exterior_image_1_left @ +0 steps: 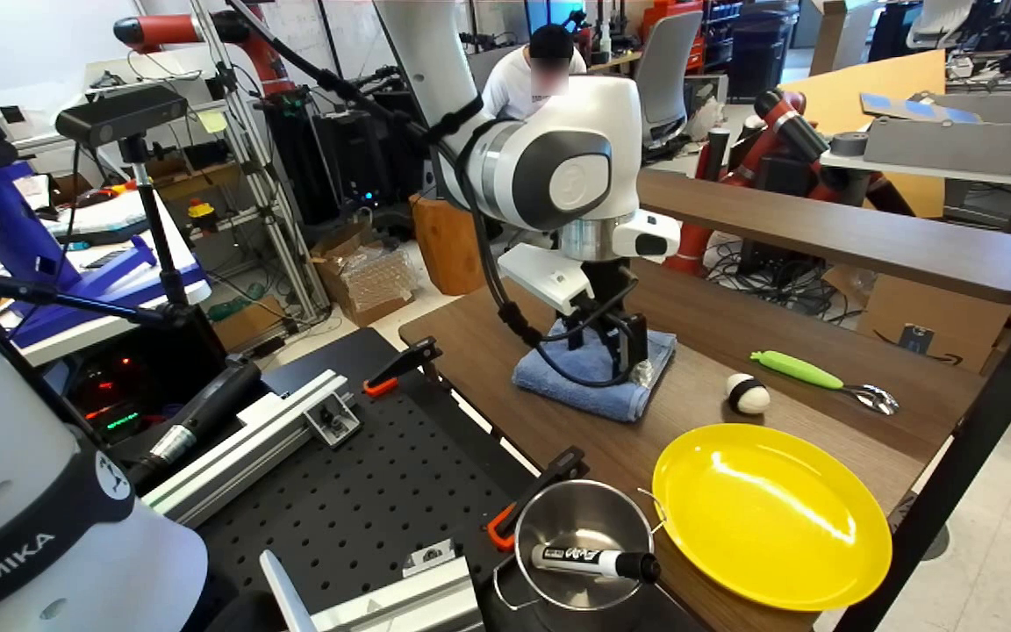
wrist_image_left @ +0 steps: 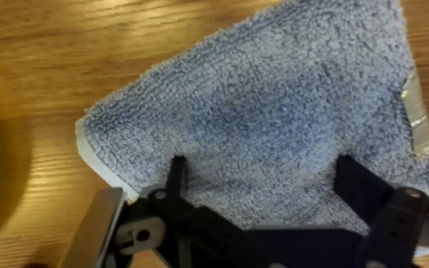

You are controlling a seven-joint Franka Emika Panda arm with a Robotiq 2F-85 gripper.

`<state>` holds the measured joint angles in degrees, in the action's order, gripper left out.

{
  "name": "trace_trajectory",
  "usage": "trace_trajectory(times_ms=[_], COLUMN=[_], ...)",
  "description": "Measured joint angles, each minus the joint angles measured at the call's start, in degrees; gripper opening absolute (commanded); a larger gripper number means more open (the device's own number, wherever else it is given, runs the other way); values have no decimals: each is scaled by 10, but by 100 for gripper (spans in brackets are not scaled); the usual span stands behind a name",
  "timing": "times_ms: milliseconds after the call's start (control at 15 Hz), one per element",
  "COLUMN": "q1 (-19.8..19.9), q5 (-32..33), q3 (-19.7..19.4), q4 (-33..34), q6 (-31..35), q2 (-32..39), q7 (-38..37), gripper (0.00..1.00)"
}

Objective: Slide the towel to the left side of the desk

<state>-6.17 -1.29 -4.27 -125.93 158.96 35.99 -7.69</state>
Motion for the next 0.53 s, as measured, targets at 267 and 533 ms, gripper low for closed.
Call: trace_trajectory(times_ms=[267,533], q1=[-27,-57], q5=[0,0], q3=[0,5], q4=[24,52], q6=[0,-2], q2=[9,17], q7=[-21,-47], gripper=[100,100])
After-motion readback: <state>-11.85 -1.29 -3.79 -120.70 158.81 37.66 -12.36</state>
